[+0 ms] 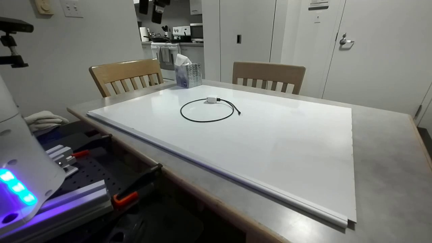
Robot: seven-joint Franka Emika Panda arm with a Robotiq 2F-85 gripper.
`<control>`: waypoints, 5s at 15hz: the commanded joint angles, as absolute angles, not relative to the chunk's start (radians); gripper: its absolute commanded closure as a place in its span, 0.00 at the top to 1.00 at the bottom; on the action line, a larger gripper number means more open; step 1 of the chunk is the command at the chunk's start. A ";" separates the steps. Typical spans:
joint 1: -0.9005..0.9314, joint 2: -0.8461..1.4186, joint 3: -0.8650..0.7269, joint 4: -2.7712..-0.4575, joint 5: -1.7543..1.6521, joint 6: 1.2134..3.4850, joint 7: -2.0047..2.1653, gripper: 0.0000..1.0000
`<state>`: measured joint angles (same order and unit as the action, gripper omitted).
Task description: Unwind the phone charger
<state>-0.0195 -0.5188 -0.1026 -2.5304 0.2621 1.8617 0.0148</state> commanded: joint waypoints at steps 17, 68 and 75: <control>-0.018 -0.096 -0.092 -2.179 0.274 1.894 -0.143 1.00; 0.105 0.650 -0.066 -1.396 0.188 1.562 0.667 1.00; 0.150 0.723 -0.071 -1.322 0.074 1.527 0.820 1.00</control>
<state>0.1430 0.6729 -0.0643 -1.3890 0.1009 1.5625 0.7746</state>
